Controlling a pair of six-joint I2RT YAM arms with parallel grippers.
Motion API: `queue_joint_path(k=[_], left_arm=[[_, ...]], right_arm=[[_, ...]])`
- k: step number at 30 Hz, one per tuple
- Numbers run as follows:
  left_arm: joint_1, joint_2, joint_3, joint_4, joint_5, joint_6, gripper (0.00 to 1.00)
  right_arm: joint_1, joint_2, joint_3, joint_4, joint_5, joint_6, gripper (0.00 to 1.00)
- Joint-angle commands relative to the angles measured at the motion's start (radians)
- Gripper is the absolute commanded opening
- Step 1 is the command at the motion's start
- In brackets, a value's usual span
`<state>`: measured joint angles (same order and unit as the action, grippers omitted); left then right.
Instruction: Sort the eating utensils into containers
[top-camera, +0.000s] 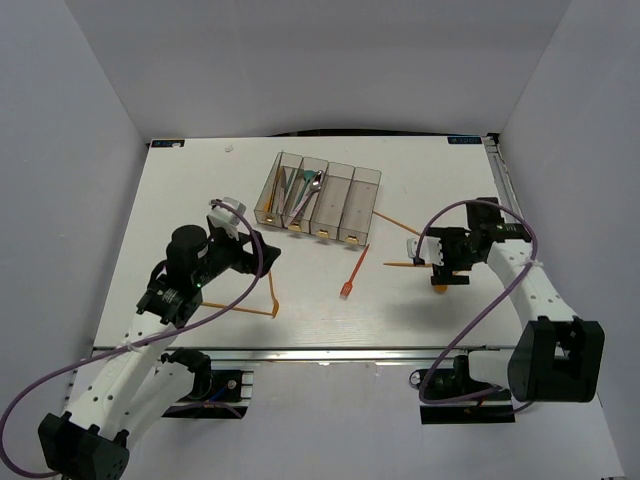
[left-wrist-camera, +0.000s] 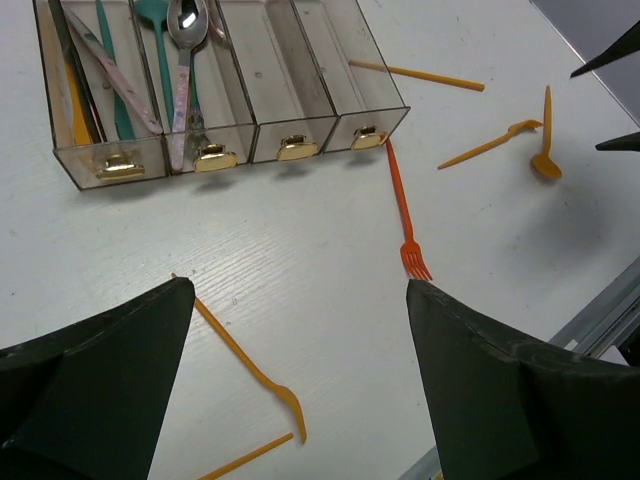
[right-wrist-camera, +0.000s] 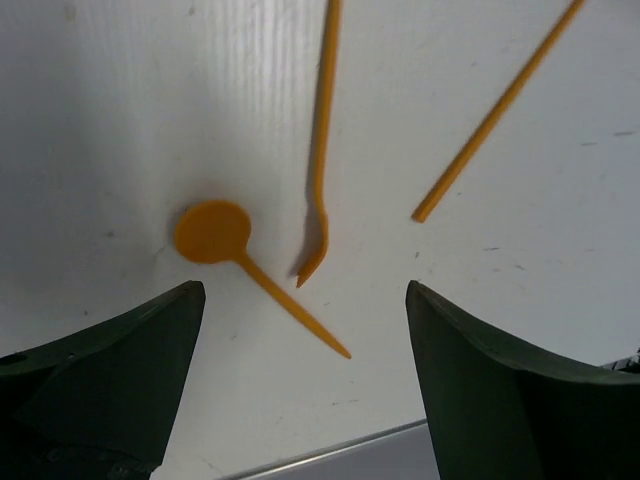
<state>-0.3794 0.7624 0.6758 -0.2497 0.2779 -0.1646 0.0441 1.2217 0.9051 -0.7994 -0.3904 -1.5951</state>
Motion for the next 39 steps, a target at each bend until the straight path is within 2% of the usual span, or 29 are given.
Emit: queue_joint_path(k=[1,6,15,24,27,28,30,36,39], left_arm=[[-0.001,-0.055,0.013,-0.003,0.014,0.008,0.98],[-0.003,-0.080,0.007,-0.005,0.010,0.008,0.98],[-0.001,-0.095,0.005,0.000,0.003,0.005,0.98],[-0.001,-0.095,0.002,0.001,-0.014,0.007,0.98],[-0.001,-0.092,-0.001,0.004,-0.025,0.010,0.98],[-0.001,-0.092,-0.001,0.004,-0.028,0.010,0.98],[-0.001,-0.092,-0.004,0.006,-0.032,0.007,0.98],[-0.001,-0.094,-0.008,0.010,-0.037,0.007,0.98],[-0.001,-0.103,-0.016,0.023,-0.042,0.002,0.98]], right_arm=[[-0.012,0.071,0.024,-0.106,0.188,-0.239,0.87],[-0.013,0.248,0.132,-0.149,0.272,-0.206,0.78],[-0.015,0.404,0.150,-0.072,0.378,-0.169,0.74],[-0.064,0.538,0.167,-0.002,0.418,-0.149,0.64],[-0.070,0.549,0.132,0.023,0.418,-0.151,0.49],[-0.070,0.544,0.121,0.029,0.418,-0.152,0.34],[-0.072,0.529,0.074,0.040,0.420,-0.161,0.23],[-0.072,0.391,-0.061,0.085,0.400,-0.233,0.10],[-0.069,0.302,-0.112,0.072,0.338,-0.265,0.04]])
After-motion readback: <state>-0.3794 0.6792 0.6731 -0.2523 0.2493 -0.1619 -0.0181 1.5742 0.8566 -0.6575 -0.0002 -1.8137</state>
